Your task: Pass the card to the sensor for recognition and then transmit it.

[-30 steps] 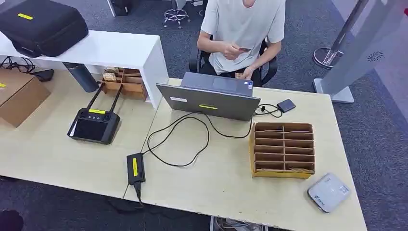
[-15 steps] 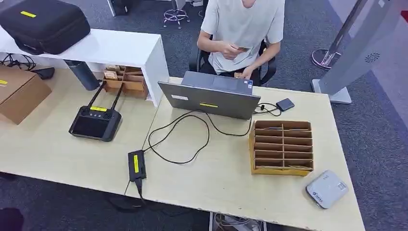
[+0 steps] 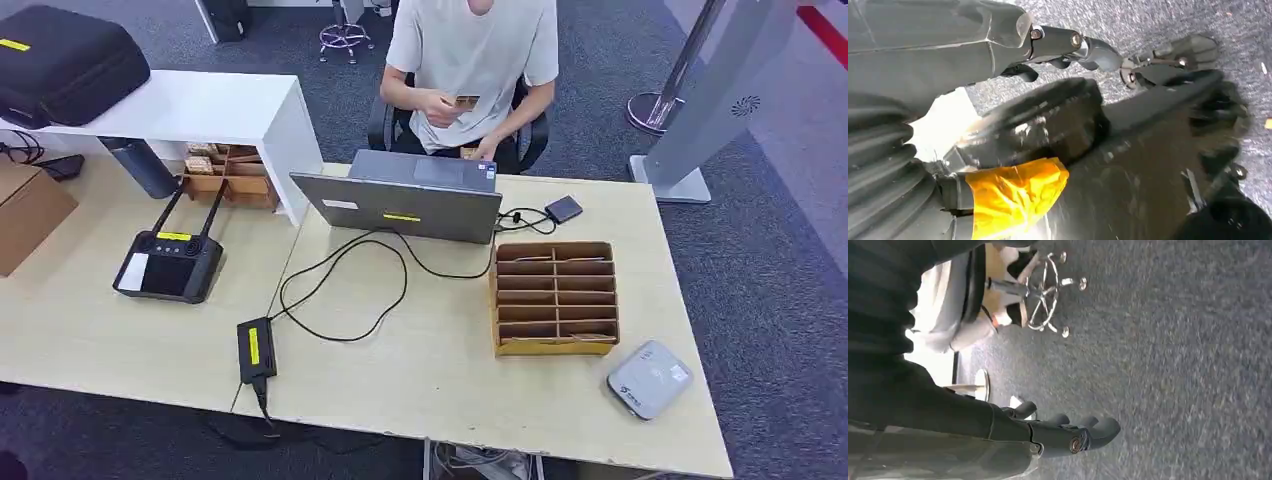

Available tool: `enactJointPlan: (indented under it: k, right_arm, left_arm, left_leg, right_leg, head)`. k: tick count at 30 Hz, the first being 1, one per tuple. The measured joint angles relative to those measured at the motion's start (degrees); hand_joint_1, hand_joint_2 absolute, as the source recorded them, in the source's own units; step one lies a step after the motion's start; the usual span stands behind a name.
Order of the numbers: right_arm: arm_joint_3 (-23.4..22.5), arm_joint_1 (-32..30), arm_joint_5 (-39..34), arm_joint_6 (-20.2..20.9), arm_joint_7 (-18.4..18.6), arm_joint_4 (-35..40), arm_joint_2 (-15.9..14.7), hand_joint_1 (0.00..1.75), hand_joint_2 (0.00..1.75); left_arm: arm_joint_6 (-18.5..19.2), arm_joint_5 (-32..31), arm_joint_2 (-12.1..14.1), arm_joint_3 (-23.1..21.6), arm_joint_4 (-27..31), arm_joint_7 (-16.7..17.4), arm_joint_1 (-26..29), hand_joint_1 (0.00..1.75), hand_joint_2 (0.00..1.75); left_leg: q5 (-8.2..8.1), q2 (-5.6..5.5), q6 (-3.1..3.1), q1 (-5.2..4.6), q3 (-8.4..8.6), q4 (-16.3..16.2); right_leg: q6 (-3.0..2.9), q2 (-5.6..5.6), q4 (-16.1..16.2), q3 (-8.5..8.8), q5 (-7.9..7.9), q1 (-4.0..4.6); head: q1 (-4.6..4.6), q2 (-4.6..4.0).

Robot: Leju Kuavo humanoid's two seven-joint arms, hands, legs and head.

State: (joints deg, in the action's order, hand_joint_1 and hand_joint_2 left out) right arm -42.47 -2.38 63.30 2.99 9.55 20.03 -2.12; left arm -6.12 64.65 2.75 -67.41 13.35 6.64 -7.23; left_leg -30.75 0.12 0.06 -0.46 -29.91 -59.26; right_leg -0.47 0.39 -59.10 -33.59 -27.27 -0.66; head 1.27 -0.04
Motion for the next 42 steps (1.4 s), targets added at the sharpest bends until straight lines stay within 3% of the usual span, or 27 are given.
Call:
enactJointPlan:
  k: [2, 4, 5, 6, 14, 30, 42]
  right_arm:
    - [0.0, 0.7, -0.2, 0.0, -0.1, -1.9, 0.5, 0.00, 1.75]
    - [0.0, 1.3, -0.4, -1.0, -0.1, -3.3, 1.4, 0.00, 1.75]
    - [0.0, 1.7, -0.5, -1.5, -0.2, -4.1, 2.0, 0.00, 1.75]
    - [0.0, 2.1, -0.7, -1.8, -0.6, -4.9, 2.3, 0.00, 1.75]
    - [-0.1, 3.7, -0.4, -1.7, -1.9, -10.4, 3.1, 0.00, 1.75]
    - [-0.3, 5.8, 2.8, -1.5, -4.0, -17.5, 1.6, 0.00, 1.75]
    - [-3.3, 6.6, 7.0, -0.6, -4.0, -18.9, 0.9, 0.00, 1.75]
  left_arm:
    - [-0.2, 0.0, 0.0, 0.1, 0.0, 0.1, 0.0, 0.00, 1.75]
    - [-0.3, -0.1, 0.0, 0.1, 0.0, 0.3, 0.1, 0.00, 1.75]
    - [-0.3, -0.2, 0.1, 0.1, 0.0, 0.4, 0.0, 0.00, 1.75]
    - [-0.2, -0.2, 0.0, 0.2, 0.1, 0.4, 0.0, 0.00, 1.75]
    - [0.2, -0.3, 0.1, 0.6, 0.3, 1.6, 0.0, 0.00, 1.75]
    - [0.2, 0.0, 0.2, 1.6, 0.3, 2.4, 0.0, 0.00, 1.75]
    - [0.2, -0.9, 0.3, 1.8, 0.3, 3.2, 0.0, 0.00, 1.75]
  left_leg:
    - [0.21, -0.10, 0.18, -0.15, -0.37, -0.1]
    - [1.08, -0.16, 0.98, 0.36, -0.09, 0.8]
    - [0.95, -0.21, 0.18, 0.01, -0.11, 1.1]
    - [1.21, -0.29, 0.02, 0.23, -0.19, 1.1]
    - [1.34, -0.33, 0.72, -0.01, -0.51, 0.9]
    - [1.34, -0.32, 0.71, 0.07, -0.60, 0.9]
    - [1.36, -0.32, 0.68, 0.08, -0.60, 0.9]
  right_leg:
    - [0.69, -0.03, 0.4, -0.08, 0.33, -0.19]
    - [1.43, -0.04, 0.9, 0.15, 0.72, 0.03]
    - [0.95, -0.12, 1.4, 0.35, 0.88, -0.02]
    - [0.16, -0.18, 1.6, 0.30, 0.84, 0.03]
    - [1.24, -0.15, 2.1, 0.32, 1.56, -0.20]
    - [1.30, -0.15, 2.1, 0.16, 1.51, -0.11]
    - [1.29, -0.14, 2.0, 0.16, 1.51, -0.10]
  head:
    - [0.00, 0.00]
    - [0.00, 0.00]
    - [-0.18, -0.02]
    - [-0.44, 0.00]
    - [-0.59, 0.00]
    - [-0.55, 0.00]
    - [-0.55, 0.00]
